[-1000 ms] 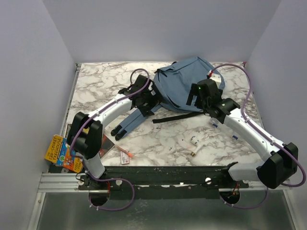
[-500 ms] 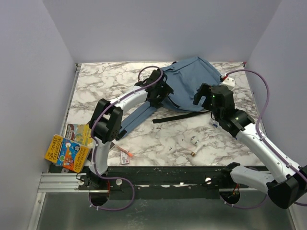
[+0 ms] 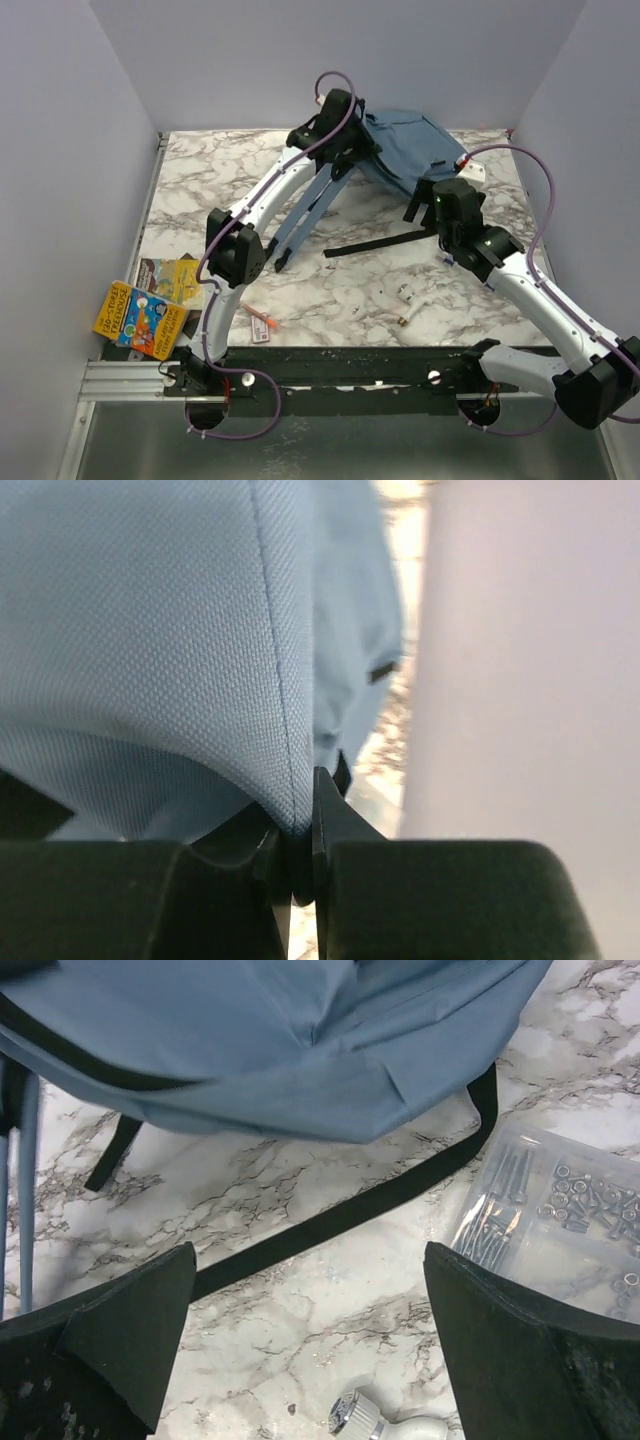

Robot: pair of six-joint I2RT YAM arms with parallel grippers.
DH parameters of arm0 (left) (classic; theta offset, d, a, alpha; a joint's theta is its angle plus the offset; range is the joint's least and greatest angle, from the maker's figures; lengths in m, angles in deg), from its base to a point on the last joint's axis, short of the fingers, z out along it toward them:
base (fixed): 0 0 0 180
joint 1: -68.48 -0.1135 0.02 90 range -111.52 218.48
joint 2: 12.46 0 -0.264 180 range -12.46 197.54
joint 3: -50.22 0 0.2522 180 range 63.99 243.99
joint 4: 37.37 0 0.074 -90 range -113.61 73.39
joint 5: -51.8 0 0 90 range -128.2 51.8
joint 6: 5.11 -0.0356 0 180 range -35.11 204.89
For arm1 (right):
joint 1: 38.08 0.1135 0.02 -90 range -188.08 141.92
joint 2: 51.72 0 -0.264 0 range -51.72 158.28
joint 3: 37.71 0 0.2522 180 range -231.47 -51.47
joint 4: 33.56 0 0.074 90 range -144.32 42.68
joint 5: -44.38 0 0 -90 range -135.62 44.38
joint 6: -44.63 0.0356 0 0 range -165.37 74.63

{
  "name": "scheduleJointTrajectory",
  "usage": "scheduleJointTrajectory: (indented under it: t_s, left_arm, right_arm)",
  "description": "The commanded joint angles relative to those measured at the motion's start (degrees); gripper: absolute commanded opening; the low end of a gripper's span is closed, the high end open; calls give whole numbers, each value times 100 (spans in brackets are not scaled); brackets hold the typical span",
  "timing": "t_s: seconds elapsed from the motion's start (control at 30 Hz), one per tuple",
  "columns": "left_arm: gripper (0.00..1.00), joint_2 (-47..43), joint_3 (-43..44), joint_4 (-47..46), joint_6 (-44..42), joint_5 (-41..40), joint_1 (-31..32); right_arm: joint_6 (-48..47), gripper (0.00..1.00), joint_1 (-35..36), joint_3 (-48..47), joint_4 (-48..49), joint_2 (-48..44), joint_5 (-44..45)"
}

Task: Pack the student bag
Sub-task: Pick up the student bag at the center of the board, then place the student bag at the center of the board.

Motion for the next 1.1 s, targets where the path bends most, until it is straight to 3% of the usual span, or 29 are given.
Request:
scheduleJointTrajectory:
  t_s: [0.0,0.17,0.33,0.53,0.63,0.7,0.97,1.07]
  left_arm:
    - [8,-647,880,-660,-903,1392,65]
    - [0,-1160,594,-1511,-908,2764,-66]
    - [0,-1306,237,-1957,-863,4010,-483]
    - [0,-566,1282,-2295,-311,4774,-605]
    - [0,-459,1035,-3421,303,5128,-596]
    - [0,-434,965,-3657,352,5240,-617]
    - [0,-1358,-1593,-3608,-199,5936,-1444]
    - [0,-1415,-2179,-2968,-453,6116,-1965]
  right_arm:
    - [78,100,34,83,70,-175,-23]
    - [176,100,33,73,141,-77,-123]
    - [298,100,28,64,246,89,-533]
    - [298,100,34,69,453,219,-889]
    - [182,100,34,106,585,206,-1218]
    - [32,100,34,272,821,146,-1553]
    - [-359,100,30,828,1868,329,-2739]
    - [-404,100,33,963,2351,650,-3272]
